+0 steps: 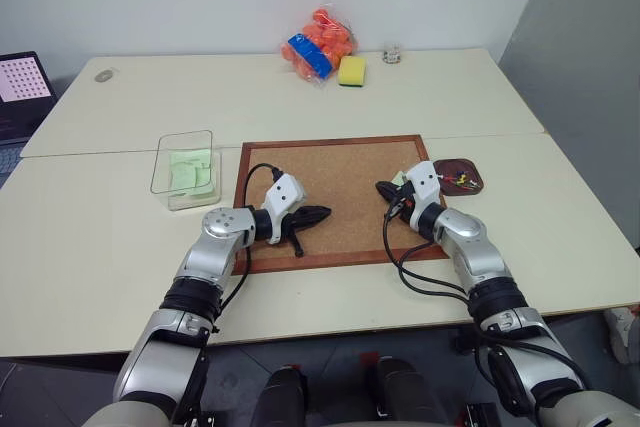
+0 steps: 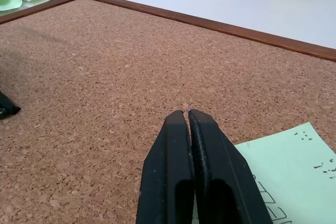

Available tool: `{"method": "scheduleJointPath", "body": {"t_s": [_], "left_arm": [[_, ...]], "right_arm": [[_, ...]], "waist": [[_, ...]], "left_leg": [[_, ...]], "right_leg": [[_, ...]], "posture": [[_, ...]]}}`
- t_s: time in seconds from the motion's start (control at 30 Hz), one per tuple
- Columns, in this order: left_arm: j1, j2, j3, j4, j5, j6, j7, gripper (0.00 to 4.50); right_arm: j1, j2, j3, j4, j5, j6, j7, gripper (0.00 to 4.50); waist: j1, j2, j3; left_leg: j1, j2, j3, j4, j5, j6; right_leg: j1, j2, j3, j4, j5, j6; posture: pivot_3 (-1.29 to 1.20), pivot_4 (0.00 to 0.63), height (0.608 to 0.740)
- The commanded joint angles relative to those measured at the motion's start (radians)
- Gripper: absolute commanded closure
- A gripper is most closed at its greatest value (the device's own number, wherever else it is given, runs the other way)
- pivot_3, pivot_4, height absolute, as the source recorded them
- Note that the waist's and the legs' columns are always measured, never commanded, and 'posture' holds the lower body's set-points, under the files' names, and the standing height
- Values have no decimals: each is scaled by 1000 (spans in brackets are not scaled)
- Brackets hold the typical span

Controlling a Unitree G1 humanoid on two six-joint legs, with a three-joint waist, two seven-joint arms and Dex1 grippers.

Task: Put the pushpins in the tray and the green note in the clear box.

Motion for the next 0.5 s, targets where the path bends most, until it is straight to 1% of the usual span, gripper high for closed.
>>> {"method": "scheduleJointPath", "body": {"t_s": [0.03, 0.27, 0.5], "left_arm": [[10, 15, 0, 24, 23, 8, 14, 4500], [14, 10, -1, 22, 22, 8, 16, 4500], [9, -10, -1, 15, 15, 11, 25, 4500]], "right_arm": [[-31, -12, -79, -128, 66, -35, -14, 4457], [-23, -13, -91, -285, 102, 69, -31, 4457], [-17, -9, -93, -348, 116, 127, -41, 4457]], "waist": [[0, 0, 0], [0, 1, 1], [2, 1, 1]], "left_leg": [[0, 0, 0, 0, 0, 0], [0, 0, 0, 0, 0, 0], [0, 0, 0, 0, 0, 0]], "right_leg": [[0, 0, 0, 0, 0, 0], [0, 0, 0, 0, 0, 0], [0, 0, 0, 0, 0, 0]], "posture": [[0, 150, 740], [0, 150, 740], [0, 150, 740]]}}
